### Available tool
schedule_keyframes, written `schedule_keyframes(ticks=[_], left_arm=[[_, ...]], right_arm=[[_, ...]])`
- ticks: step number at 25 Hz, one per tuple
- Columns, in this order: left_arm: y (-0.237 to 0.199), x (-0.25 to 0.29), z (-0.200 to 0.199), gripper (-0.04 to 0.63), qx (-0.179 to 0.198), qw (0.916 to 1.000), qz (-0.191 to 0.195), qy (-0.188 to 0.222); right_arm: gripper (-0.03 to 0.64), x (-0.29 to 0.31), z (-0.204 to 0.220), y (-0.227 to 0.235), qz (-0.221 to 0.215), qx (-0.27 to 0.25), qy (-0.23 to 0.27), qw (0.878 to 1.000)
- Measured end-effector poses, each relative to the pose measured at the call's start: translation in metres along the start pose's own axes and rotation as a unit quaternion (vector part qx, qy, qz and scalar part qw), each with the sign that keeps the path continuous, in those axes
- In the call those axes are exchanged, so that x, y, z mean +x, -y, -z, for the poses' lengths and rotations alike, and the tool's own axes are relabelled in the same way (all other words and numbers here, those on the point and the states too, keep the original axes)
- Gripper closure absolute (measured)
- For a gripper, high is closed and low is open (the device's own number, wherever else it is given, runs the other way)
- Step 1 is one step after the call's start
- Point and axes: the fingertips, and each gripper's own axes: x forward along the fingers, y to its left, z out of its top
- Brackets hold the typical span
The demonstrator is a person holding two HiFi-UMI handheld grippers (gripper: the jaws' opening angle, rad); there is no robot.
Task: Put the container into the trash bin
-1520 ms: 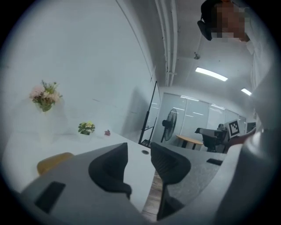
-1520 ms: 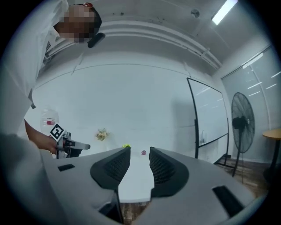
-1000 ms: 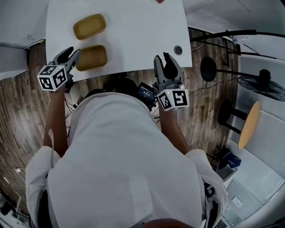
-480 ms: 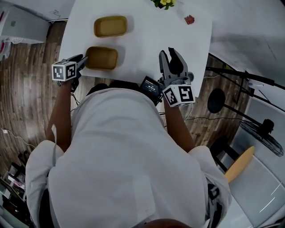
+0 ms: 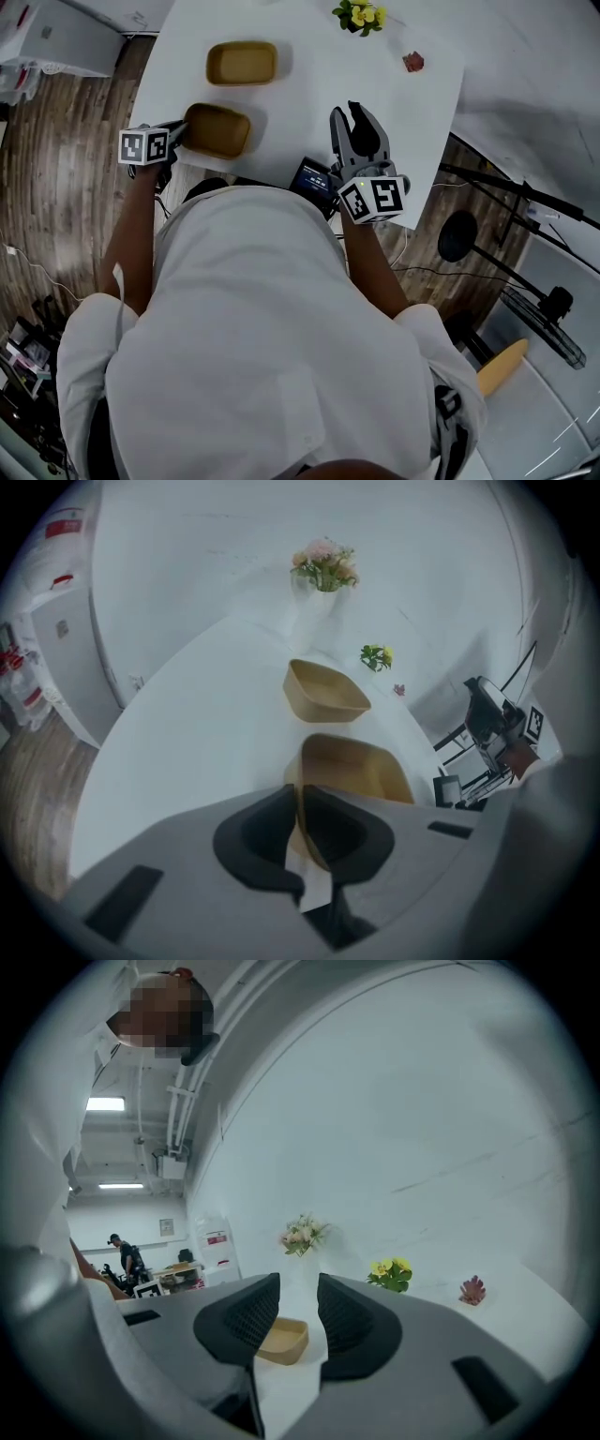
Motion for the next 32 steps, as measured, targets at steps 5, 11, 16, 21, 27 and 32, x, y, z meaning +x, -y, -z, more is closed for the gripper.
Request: schedule_keyframes(ticks=[5,11,16,21,27,32], left_arm=[[0.001,-0.009,-0.009,0.568,-0.008,0.9997,-0.015,0.018],[-0.010,-0.038,-0.015,0.571,-0.043,0.9972,-0.035,0.049],[-0.017,-0.076,-0.034,0.571,-0.059,0.9909,-0.046,0.111],[-0.041,-0.128,-0.032,0.571,-0.083,0.9813,-0.081,0.154],[-0.093,-0.191,-0.007,0.571,-0.129,0.9636,-0.126,0.197],[-0.156,-0.233,0.010,0.571,-0.154,0.9513,-0.138,0.229]], right_arm=[[0.471,0.019,0.005,0.002,-0.024,0.002,-0.004,1.000],[0.472,0.046,0.008,-0.014,-0.071,-0.020,-0.008,0.997],[0.479,0.069,0.012,-0.028,-0.105,-0.032,-0.012,0.994],[0.483,0.095,0.019,-0.052,-0.143,-0.041,-0.017,0.989],[0.499,0.126,0.027,-0.099,-0.188,-0.056,-0.029,0.980],[0.499,0.152,0.036,-0.150,-0.209,-0.074,-0.043,0.974]])
